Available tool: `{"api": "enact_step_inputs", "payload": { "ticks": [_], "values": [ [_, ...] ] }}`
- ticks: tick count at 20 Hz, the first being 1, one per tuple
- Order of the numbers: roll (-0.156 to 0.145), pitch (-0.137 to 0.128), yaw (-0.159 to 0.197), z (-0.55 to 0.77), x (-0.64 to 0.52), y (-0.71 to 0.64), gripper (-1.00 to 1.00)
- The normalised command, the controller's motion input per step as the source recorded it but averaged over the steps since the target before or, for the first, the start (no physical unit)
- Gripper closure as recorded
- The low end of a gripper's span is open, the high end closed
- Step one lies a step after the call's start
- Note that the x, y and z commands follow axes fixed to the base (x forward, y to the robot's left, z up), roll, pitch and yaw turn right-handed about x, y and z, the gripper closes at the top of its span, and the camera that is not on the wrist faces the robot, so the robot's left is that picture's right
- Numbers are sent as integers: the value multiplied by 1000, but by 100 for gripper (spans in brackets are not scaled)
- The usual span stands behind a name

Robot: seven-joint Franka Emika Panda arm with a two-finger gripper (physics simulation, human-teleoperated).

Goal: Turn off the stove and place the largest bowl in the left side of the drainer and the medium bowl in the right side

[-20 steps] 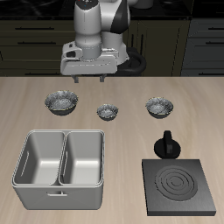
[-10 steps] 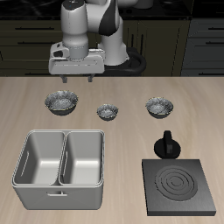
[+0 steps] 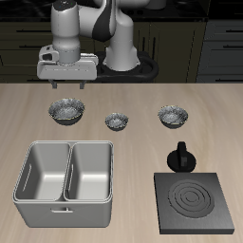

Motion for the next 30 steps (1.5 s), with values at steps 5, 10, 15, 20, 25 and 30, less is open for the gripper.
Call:
{"api": "enact_step_inputs", "payload": {
  "ticks": [5,10,15,20,25,30],
  "values": [
    [51,-23,35,50,-36,-330,-100],
    [-13,-19,-12,-11,-28,-450,-100],
    [-24,-1,-8,-48,-6,-534,-100],
    [-28,20,-15,-161,97,-374,-100],
    [17,-8,-11,-44,55,16,-100],
    [116,-41,-18,-157,-109,74,-100]
  ]
}}
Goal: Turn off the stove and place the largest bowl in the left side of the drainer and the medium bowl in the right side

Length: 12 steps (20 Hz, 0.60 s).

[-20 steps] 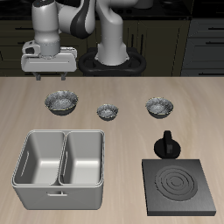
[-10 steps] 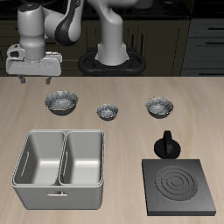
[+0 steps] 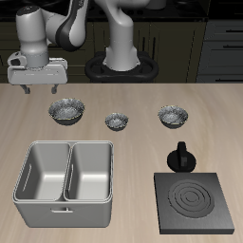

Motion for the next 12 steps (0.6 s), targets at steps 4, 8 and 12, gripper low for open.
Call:
{"api": "enact_step_inputs", "payload": {
  "ticks": [4,8,12],
  "values": [
    [62,13,-4,-179,-95,-11,-100],
    [21,16,4,-180,-37,-54,-100],
    [-18,15,-22,-223,46,22,-100]
  ]
}}
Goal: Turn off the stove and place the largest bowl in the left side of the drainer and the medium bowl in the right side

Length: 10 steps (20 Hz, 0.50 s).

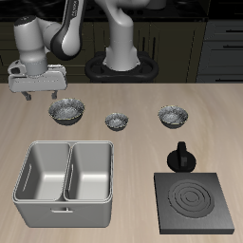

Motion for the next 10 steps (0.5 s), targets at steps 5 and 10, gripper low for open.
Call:
{"api": "enact_step_inputs", "payload": {
  "ticks": [5,10],
  "values": [
    [5,36,-5,-331,85,208,-100],
    [22,0,-14,-156,-55,107,-100]
  ]
}}
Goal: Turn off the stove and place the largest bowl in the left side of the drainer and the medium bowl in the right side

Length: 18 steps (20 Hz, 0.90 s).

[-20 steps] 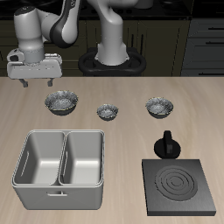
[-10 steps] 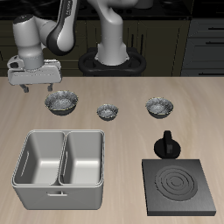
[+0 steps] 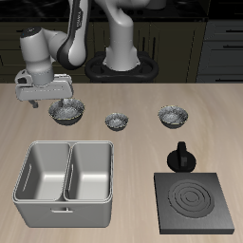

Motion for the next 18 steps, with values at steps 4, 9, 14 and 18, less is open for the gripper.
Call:
{"api": "enact_step_inputs", "payload": {
  "ticks": [4,9,14,18],
  "values": [
    [16,14,10,-268,-74,84,100],
    [-5,16,-27,-169,5,-48,100],
    [-4,6,-10,-12,-29,-11,100],
    [-11,1,9,160,31,71,100]
  ]
}}
